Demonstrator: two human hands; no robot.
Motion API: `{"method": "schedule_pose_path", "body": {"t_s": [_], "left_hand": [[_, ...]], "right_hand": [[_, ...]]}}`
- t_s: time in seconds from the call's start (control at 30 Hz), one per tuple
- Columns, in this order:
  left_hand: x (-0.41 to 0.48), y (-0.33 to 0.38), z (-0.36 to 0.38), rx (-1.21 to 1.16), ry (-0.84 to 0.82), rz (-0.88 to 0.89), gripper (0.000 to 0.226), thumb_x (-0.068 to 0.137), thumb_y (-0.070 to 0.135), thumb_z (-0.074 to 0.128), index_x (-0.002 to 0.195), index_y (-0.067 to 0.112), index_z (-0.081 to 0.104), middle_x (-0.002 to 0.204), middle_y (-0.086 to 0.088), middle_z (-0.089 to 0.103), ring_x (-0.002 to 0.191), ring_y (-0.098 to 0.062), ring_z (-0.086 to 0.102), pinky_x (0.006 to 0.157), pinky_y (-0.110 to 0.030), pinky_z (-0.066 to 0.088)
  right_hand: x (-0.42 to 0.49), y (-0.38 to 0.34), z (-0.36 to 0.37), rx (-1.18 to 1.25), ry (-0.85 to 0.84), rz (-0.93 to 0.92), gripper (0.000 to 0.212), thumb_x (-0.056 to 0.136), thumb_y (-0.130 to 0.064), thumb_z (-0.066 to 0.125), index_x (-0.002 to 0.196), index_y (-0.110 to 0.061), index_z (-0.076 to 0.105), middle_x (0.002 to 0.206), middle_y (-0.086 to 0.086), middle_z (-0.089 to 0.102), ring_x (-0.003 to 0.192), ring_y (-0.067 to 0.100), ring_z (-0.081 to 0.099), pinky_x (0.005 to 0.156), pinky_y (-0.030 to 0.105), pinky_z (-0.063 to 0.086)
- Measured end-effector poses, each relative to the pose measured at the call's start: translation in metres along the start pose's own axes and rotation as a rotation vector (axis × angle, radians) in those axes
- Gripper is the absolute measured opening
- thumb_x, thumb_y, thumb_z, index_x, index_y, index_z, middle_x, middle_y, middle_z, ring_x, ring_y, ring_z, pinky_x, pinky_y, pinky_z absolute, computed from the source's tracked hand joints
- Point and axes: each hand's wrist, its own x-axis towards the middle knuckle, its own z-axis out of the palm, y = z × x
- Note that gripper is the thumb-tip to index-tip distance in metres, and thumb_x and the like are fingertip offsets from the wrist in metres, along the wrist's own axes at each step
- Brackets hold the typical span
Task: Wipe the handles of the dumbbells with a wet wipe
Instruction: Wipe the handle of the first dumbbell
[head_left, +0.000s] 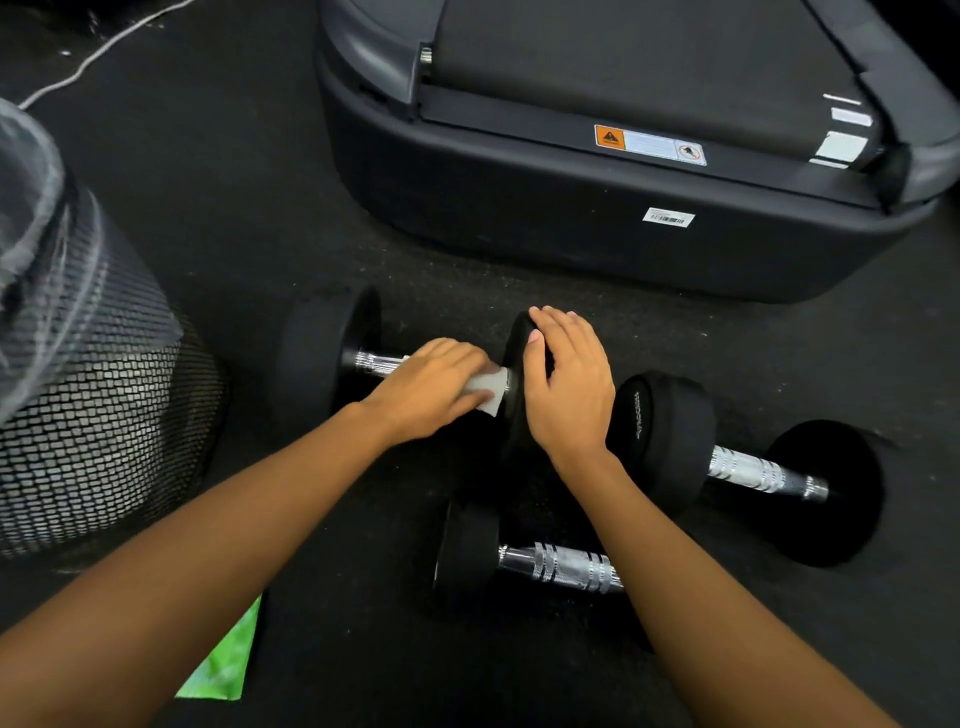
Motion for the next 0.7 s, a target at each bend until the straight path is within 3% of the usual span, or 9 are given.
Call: {"method": "schedule_pose_path", "body": {"t_s": [0.17, 0.23, 0.5, 0.7], "left_hand": [[0.005, 0.017, 0.008, 0.138, 0.120, 0.082, 0.031, 0.076, 0.010, 0.068, 0.103, 0.005, 0.055, 0.105, -0.010, 0.056, 0.095, -0.025, 0.052, 0.085, -0.034, 0.043], [0.004, 0.014, 0.006, 0.144, 0.128, 0.121, 0.029, 0.071, 0.006, 0.069, 0.098, 0.005, 0.056, 0.100, -0.009, 0.057, 0.089, -0.026, 0.052, 0.079, -0.031, 0.041], [-0.013, -0.005, 0.004, 0.234, 0.165, 0.177, 0.025, 0.072, 0.002, 0.068, 0.094, 0.007, 0.057, 0.100, -0.008, 0.058, 0.088, -0.023, 0.055, 0.081, -0.029, 0.035], [-0.008, 0.005, 0.009, 0.246, 0.191, 0.148, 0.028, 0.067, 0.000, 0.068, 0.093, 0.005, 0.058, 0.098, -0.010, 0.060, 0.085, -0.024, 0.057, 0.075, -0.035, 0.050]], "right_hand": [[0.000, 0.000, -0.001, -0.012, -0.004, -0.009, 0.046, 0.094, -0.035, 0.031, 0.125, -0.015, 0.057, 0.131, 0.001, 0.057, 0.131, 0.017, 0.041, 0.109, 0.027, 0.024], [0.001, -0.001, -0.002, -0.010, -0.003, -0.010, 0.050, 0.092, -0.038, 0.027, 0.125, -0.015, 0.057, 0.130, 0.001, 0.057, 0.131, 0.018, 0.041, 0.109, 0.028, 0.024], [0.000, 0.000, -0.001, -0.011, -0.009, -0.005, 0.050, 0.093, -0.038, 0.027, 0.126, -0.016, 0.057, 0.131, 0.000, 0.057, 0.132, 0.017, 0.039, 0.109, 0.028, 0.024], [0.002, 0.001, 0.000, -0.010, -0.018, 0.000, 0.044, 0.094, -0.034, 0.032, 0.126, -0.015, 0.057, 0.131, 0.000, 0.057, 0.132, 0.017, 0.040, 0.110, 0.028, 0.024]]}}
